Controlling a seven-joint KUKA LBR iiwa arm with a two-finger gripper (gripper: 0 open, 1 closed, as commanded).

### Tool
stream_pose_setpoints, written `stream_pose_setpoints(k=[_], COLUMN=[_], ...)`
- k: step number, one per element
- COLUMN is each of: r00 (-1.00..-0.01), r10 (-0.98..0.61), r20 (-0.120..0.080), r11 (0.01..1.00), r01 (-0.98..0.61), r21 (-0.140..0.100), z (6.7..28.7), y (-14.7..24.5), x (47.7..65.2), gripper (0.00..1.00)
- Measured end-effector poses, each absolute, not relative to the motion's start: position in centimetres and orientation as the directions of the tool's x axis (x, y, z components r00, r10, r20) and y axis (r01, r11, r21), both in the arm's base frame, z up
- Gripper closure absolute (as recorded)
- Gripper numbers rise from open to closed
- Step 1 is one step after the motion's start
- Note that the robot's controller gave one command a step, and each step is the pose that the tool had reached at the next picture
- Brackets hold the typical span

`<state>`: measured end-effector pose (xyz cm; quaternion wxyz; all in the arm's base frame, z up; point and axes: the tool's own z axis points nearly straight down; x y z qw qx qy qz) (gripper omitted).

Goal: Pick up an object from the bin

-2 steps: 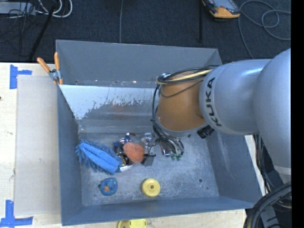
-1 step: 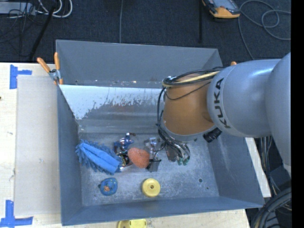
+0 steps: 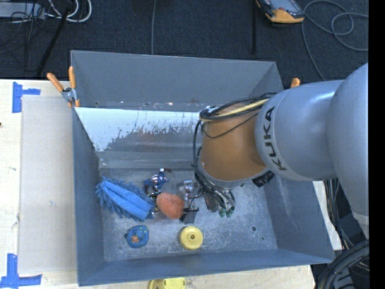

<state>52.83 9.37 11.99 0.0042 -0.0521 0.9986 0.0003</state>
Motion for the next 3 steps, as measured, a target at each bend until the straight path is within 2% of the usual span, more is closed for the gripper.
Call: stream_pose_setpoints(k=[1,2,3], r00=[-0.991,-0.991,-0.985], r10=[-0.13,-0.131,-0.173], r20=[0.015,-0.001,-0.007], r11=[0.991,0.991,0.985], r01=[-0.13,-0.131,-0.173], r21=[0.0,-0.002,0.002], z=[13.3,17.1,13.5], y=[8.2,10.9,11.2], x=[50.9,50.5,49.7], gripper=[1.0,1.0,1.0])
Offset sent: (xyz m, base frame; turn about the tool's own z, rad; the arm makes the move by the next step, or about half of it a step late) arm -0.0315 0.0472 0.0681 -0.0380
